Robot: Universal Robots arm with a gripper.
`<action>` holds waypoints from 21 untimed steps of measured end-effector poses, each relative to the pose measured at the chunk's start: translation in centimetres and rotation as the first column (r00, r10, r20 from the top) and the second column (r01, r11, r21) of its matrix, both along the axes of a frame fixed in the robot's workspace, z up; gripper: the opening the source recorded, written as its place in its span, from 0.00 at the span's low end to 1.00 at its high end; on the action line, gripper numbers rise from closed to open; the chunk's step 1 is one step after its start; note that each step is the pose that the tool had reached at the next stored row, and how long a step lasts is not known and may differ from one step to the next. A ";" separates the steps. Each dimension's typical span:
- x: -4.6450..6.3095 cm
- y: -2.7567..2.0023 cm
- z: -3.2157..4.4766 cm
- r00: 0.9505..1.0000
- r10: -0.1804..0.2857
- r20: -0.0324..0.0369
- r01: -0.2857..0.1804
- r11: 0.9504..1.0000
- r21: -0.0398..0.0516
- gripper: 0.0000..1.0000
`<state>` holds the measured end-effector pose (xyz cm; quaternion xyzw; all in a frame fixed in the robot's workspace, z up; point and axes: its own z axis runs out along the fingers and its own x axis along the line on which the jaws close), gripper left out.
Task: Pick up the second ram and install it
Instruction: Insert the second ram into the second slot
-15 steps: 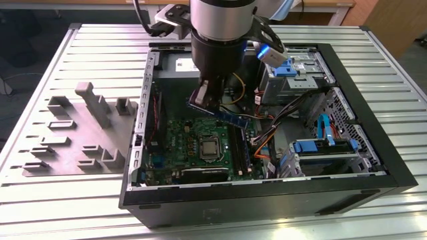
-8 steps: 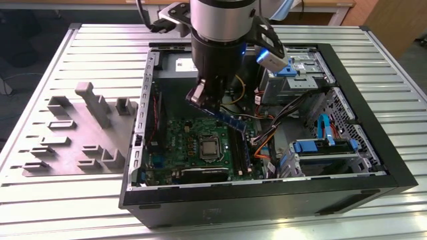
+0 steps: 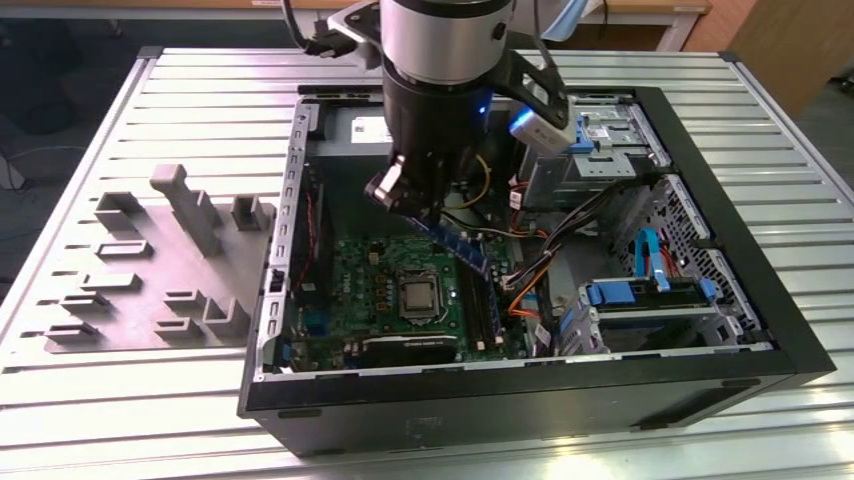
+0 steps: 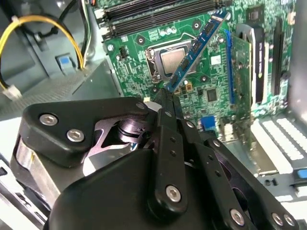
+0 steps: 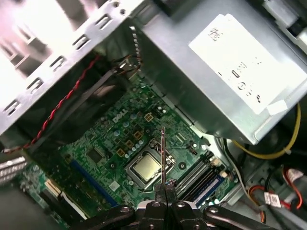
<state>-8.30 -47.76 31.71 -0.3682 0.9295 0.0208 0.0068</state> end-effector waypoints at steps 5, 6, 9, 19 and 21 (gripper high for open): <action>0.0 0.00 -0.04 0.996 -0.092 0.000 0.092 0.996 0.000 0.12; 0.0 0.00 -0.04 0.994 -0.109 0.000 0.109 0.994 0.000 0.12; 0.0 0.00 -0.07 0.987 -0.163 0.000 0.163 0.987 -0.001 0.12; 0.0 0.00 -0.16 0.941 -0.338 0.000 0.338 0.941 -0.001 0.12; 0.0 0.00 -0.18 0.928 -0.373 0.000 0.373 0.928 -0.001 0.12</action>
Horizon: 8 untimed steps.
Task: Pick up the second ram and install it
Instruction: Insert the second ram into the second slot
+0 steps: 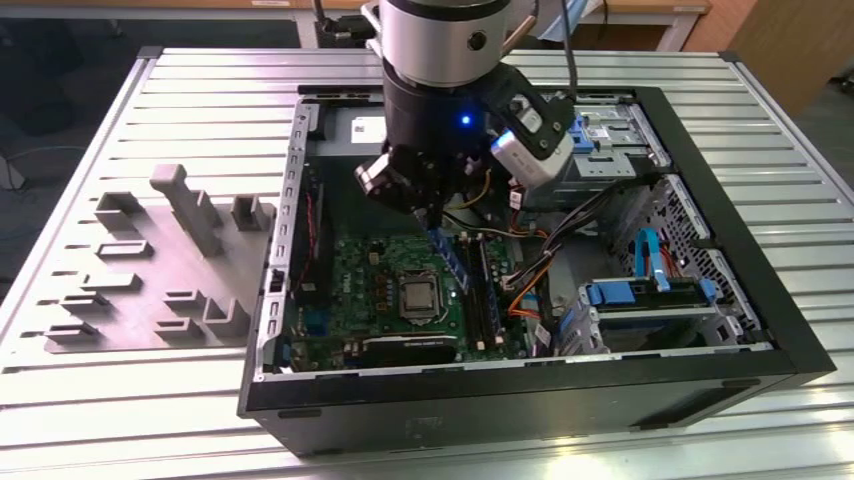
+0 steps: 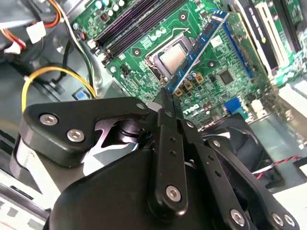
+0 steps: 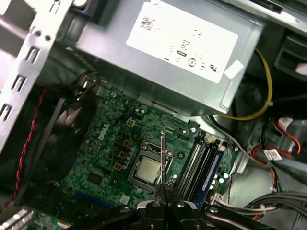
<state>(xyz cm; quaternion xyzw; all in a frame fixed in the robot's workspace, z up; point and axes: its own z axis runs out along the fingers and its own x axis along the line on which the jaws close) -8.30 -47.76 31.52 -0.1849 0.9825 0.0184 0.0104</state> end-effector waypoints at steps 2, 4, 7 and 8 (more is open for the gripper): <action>0.0 0.00 -0.02 0.999 -0.036 0.000 0.036 0.999 0.000 0.12; 0.0 0.00 -0.05 0.997 -0.072 0.000 0.072 0.997 0.000 0.12; 0.0 0.00 -0.09 0.992 -0.127 0.000 0.127 0.992 0.000 0.12; 0.0 0.00 -0.10 0.989 -0.145 0.000 0.145 0.989 0.000 0.12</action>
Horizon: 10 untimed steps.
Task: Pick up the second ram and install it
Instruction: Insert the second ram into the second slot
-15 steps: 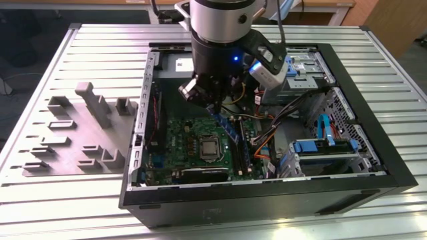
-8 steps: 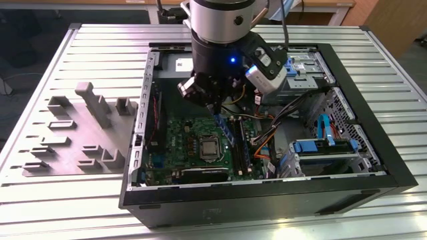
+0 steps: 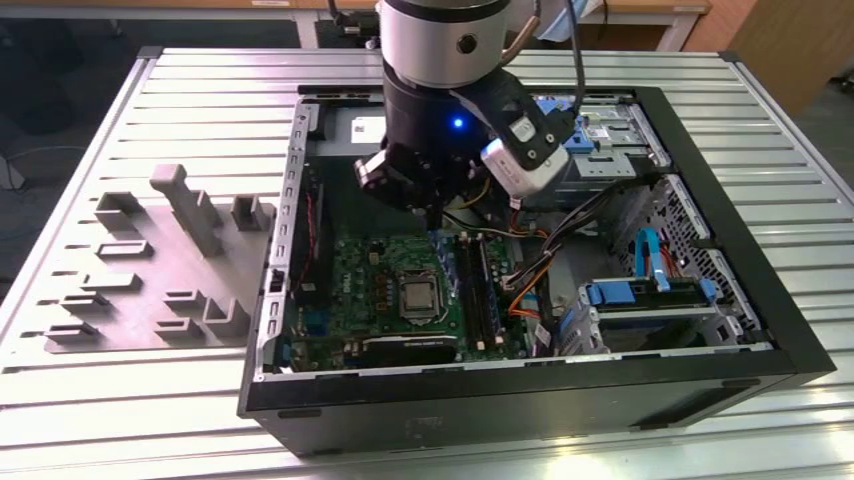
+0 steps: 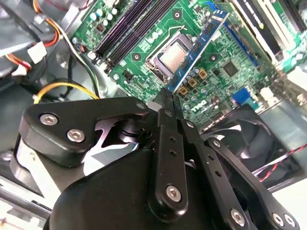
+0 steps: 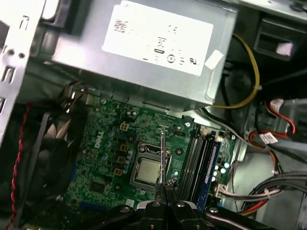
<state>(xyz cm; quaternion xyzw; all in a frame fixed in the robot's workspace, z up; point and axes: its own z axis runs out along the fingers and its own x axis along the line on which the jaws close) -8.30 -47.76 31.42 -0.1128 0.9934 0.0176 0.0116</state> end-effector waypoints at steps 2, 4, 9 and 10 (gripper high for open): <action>0.0 0.00 -0.03 0.999 -0.036 0.000 0.036 0.999 0.000 0.12; 0.0 0.00 -0.06 0.997 -0.072 0.000 0.072 0.997 0.000 0.12; 0.0 0.00 -0.15 0.988 -0.156 0.000 0.156 0.988 0.000 0.12; 0.0 0.00 -0.18 0.985 -0.171 0.000 0.171 0.985 0.000 0.12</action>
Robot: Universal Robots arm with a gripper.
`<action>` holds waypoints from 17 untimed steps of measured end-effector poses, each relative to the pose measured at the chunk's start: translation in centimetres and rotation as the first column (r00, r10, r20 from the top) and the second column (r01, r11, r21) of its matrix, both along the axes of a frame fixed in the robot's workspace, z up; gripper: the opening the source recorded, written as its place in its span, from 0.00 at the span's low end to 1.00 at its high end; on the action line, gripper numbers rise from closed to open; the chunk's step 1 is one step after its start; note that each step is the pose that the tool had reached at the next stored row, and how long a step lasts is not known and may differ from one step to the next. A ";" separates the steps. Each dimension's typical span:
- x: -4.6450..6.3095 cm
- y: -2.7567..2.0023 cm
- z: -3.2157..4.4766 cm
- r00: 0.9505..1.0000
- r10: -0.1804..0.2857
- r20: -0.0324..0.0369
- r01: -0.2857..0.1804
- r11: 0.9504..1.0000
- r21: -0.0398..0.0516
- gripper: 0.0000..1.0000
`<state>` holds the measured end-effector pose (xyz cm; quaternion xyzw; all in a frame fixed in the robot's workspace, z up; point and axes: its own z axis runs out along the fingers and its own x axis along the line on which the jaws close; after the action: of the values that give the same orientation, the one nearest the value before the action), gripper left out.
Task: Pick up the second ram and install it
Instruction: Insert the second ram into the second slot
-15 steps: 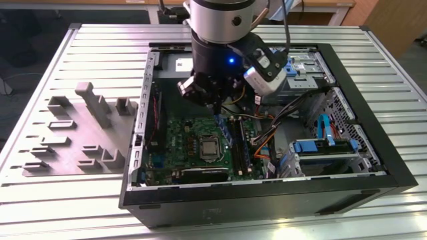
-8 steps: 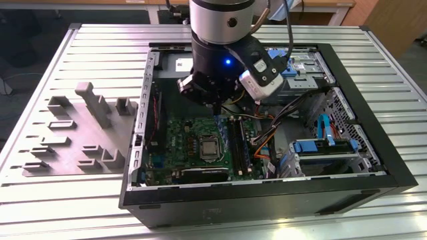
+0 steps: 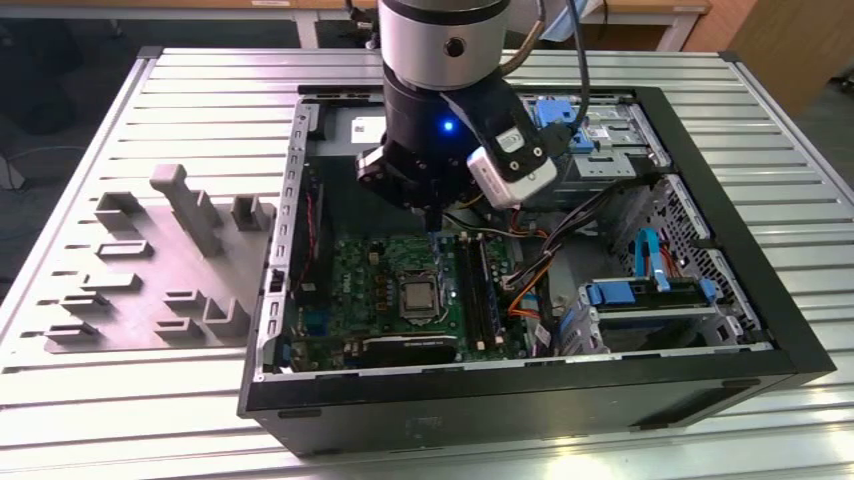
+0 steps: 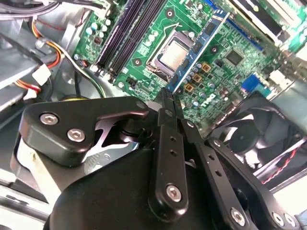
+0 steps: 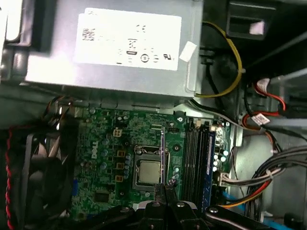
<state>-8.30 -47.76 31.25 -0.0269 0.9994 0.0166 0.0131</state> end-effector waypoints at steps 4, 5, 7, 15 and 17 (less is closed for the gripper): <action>0.0 0.00 -0.06 0.999 -0.049 0.000 0.049 0.999 0.000 0.12; 0.0 0.00 -0.06 0.999 -0.050 0.000 0.050 0.999 0.000 0.12; 0.0 0.00 -0.07 0.999 -0.050 0.000 0.050 0.999 0.000 0.12; 1.0 0.00 -0.18 0.999 -0.050 0.000 0.050 0.999 0.000 0.12; 1.6 0.00 -0.21 0.999 -0.050 0.000 0.050 0.999 0.000 0.12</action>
<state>-6.71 -47.76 31.03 -0.0019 0.9998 0.0162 0.0135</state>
